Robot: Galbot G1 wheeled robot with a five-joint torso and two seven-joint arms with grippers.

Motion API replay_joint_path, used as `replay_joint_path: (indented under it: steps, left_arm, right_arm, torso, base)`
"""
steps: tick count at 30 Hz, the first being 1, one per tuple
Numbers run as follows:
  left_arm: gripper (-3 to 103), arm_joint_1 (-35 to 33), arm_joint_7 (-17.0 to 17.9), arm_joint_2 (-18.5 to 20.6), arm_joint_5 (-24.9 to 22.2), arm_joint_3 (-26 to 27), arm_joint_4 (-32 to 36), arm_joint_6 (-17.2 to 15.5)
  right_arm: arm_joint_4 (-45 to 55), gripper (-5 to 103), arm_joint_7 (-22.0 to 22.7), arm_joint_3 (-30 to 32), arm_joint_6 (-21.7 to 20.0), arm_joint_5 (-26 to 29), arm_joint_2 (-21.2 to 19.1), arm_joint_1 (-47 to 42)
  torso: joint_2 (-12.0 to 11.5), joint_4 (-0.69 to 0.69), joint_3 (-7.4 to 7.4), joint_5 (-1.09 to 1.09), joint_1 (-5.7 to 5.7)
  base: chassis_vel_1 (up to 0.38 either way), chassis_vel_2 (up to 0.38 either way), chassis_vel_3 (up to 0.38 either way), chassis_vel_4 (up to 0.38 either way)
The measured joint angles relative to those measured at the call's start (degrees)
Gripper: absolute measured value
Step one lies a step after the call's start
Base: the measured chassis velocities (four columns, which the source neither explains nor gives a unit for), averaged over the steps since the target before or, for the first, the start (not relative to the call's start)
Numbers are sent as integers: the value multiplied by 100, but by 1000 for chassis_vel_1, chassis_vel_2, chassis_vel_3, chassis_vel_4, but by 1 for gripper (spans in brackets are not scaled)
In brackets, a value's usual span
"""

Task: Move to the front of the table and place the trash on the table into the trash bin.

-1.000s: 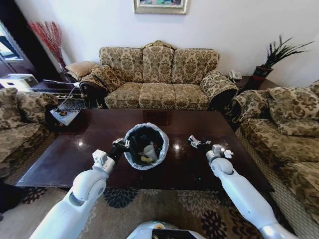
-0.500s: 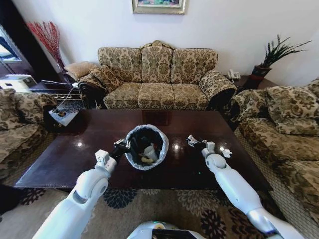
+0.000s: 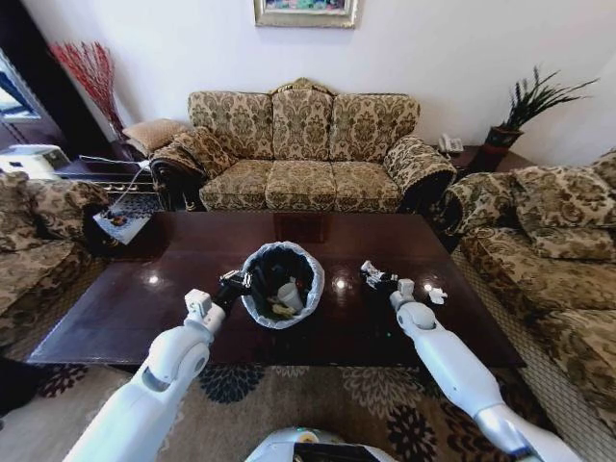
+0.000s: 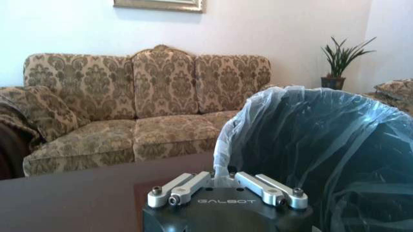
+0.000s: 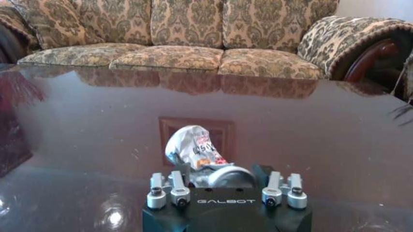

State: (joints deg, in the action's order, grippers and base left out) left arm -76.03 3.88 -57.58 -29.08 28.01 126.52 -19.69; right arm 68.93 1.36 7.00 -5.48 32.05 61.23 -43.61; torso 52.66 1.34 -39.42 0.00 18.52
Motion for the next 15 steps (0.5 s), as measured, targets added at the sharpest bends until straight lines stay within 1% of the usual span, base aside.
replay_joint_path:
  steps: [2,5,12,14,15]
  left_arm:
    - [2,4,0,4,-2,3,-1,1]
    - [2,8,0,-8,-8,-4,-6,4]
    - [2,23,-1,6,-9,-10,-11,11]
    - [2,27,0,9,-10,-13,-11,12]
    - [2,31,-1,11,-11,-19,-14,12]
  right_arm:
    - [-12,61,1,10,11,-4,2,-7]
    - [-52,46,4,55,80,-61,1,-61]
    - [18,46,103,102,136,-91,-11,-119]
    - [120,46,152,132,184,-118,-13,-150]
    - [327,46,220,184,232,-159,-31,-191]
  torso:
    - [0,0,0,0,0]
    - [0,0,0,0,-1]
    - [0,0,0,1,0]
    - [0,-2,0,2,0]
    - [0,-1,0,1,0]
  base:
    - [0,0,0,0]
    - [0,0,0,0]
    - [0,0,0,0]
    - [0,0,0,0]
    - [0,0,0,0]
